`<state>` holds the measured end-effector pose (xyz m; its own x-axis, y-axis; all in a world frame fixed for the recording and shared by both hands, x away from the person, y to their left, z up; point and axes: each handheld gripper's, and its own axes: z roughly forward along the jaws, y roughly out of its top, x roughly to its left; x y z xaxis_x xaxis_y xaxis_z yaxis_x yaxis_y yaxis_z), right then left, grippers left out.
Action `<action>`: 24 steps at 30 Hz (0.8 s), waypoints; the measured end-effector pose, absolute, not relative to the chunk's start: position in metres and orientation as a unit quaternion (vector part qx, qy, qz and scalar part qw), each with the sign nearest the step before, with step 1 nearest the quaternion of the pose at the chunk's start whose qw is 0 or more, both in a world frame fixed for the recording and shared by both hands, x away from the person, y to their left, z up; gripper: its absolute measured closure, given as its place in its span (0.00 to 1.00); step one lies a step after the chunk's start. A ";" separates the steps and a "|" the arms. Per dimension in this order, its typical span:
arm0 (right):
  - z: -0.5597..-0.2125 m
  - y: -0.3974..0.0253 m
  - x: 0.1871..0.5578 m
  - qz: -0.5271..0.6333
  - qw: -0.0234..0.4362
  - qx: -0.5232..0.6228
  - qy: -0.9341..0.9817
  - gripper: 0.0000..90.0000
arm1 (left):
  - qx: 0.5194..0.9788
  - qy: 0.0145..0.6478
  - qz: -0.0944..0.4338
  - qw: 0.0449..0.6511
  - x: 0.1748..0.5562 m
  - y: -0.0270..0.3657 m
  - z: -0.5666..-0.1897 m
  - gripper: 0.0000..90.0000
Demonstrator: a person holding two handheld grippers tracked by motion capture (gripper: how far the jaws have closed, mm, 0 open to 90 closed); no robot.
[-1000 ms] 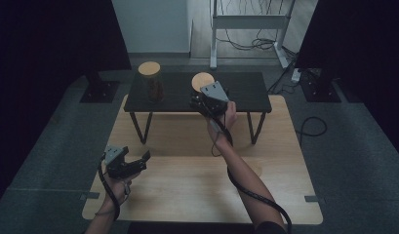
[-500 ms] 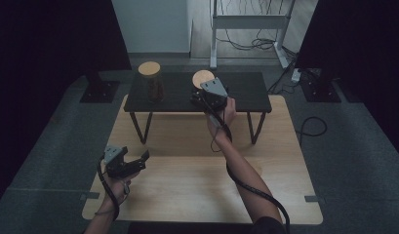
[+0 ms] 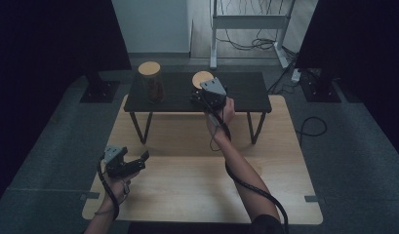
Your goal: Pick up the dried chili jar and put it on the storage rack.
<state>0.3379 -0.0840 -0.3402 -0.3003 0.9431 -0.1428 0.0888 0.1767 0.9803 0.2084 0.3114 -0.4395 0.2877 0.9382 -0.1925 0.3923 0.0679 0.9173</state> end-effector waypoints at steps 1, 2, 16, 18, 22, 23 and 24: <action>-0.340 -0.084 0.338 0.497 0.430 0.407 0.635 0.28 | 0.626 0.531 0.272 0.502 0.208 0.311 -0.440 0.05; -0.340 -0.084 0.339 0.497 0.429 0.407 0.635 0.28 | 0.626 0.531 0.272 0.501 0.209 0.311 -0.440 0.05; -0.340 -0.083 0.346 0.497 0.422 0.416 0.634 0.28 | 0.627 0.531 0.271 0.501 0.209 0.312 -0.440 0.05; -0.340 -0.083 0.346 0.499 0.421 0.417 0.633 0.28 | 0.627 0.531 0.271 0.501 0.209 0.311 -0.440 0.05; -0.341 -0.084 0.346 0.501 0.420 0.420 0.629 0.28 | 0.627 0.530 0.272 0.502 0.208 0.311 -0.439 0.05; -0.341 -0.083 0.345 0.501 0.420 0.421 0.628 0.28 | 0.626 0.530 0.272 0.503 0.208 0.312 -0.439 0.05; -0.342 -0.083 0.345 0.502 0.421 0.421 0.628 0.28 | 0.626 0.530 0.272 0.503 0.208 0.312 -0.439 0.05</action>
<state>0.3451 -0.0834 -0.3415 -0.2925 0.9504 -0.1063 0.1067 0.1429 0.9840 0.2079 0.3116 -0.4392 0.2904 0.9374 -0.1922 0.3902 0.0674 0.9183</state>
